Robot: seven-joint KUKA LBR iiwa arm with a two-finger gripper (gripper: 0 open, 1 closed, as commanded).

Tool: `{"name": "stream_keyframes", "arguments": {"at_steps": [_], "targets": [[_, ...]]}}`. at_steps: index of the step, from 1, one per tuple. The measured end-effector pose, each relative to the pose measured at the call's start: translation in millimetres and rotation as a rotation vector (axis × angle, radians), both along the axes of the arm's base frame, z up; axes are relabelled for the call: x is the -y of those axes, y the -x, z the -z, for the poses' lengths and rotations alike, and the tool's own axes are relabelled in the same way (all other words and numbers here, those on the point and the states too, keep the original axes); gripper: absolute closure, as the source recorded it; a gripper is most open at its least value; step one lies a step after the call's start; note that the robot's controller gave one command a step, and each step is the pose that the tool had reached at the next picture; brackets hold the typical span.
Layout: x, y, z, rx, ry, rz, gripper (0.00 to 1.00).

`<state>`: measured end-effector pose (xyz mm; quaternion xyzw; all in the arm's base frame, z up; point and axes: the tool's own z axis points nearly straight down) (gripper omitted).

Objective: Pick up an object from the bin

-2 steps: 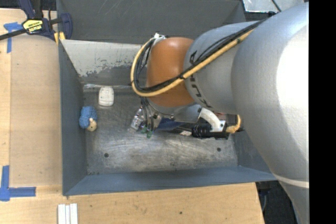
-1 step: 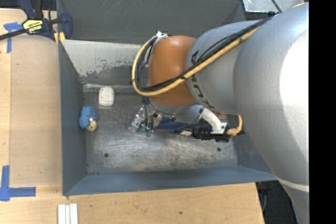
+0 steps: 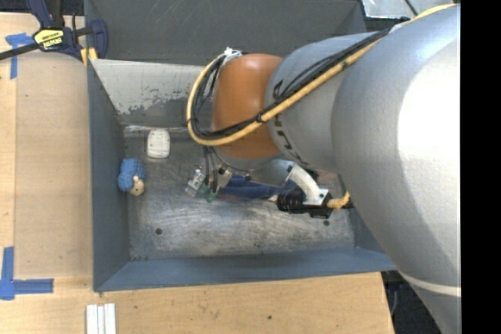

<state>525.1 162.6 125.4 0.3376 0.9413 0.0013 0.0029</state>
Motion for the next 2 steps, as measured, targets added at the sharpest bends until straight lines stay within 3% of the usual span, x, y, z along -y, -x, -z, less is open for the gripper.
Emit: {"name": "stream_keyframes", "arguments": {"at_steps": [1,2], "targets": [[4.8,2.5,-32.9,-0.001,0.0,-0.008,1.0],[2.1,7.9,-27.9,-0.008,0.001,-0.01,1.0]]}}
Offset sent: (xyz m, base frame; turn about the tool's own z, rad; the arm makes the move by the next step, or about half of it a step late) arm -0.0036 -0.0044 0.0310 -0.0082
